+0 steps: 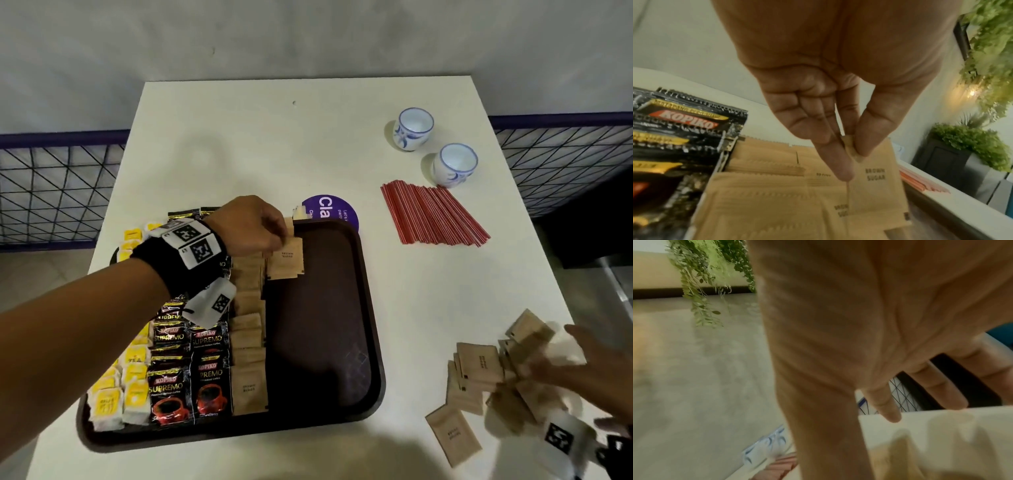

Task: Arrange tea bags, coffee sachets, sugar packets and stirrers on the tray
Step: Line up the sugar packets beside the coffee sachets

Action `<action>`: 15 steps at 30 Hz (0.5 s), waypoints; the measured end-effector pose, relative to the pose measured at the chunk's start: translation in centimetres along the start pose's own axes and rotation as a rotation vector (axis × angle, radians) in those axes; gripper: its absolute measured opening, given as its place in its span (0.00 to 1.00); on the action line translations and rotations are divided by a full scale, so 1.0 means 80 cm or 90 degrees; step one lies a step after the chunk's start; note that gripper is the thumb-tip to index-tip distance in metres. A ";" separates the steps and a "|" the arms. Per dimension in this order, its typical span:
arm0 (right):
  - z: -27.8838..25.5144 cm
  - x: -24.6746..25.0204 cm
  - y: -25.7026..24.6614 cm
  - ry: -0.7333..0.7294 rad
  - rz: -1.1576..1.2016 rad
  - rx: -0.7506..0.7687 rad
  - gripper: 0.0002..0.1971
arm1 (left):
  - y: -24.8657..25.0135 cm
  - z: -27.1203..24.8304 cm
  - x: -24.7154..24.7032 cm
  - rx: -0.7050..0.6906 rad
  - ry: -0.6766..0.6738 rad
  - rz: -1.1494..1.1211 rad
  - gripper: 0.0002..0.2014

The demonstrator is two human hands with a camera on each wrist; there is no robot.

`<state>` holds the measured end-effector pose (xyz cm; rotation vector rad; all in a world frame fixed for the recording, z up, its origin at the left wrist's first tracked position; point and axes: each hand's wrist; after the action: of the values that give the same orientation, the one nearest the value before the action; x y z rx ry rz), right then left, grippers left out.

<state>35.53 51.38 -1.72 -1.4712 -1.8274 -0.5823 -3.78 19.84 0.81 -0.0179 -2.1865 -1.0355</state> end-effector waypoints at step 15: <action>-0.038 -0.067 -0.087 0.019 -0.071 0.071 0.46 | -0.013 0.004 -0.019 0.002 0.032 0.241 0.13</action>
<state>30.14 43.99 -3.22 -1.2879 -1.8972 -0.5447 -3.12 19.82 -0.95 -0.3849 -2.0349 -0.8078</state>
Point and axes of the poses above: each hand's wrist, its own z-axis towards the middle knuckle, its own x-axis out of the back of the hand, y = z × x, and after that the axes turned 8 degrees about -z, right-handed
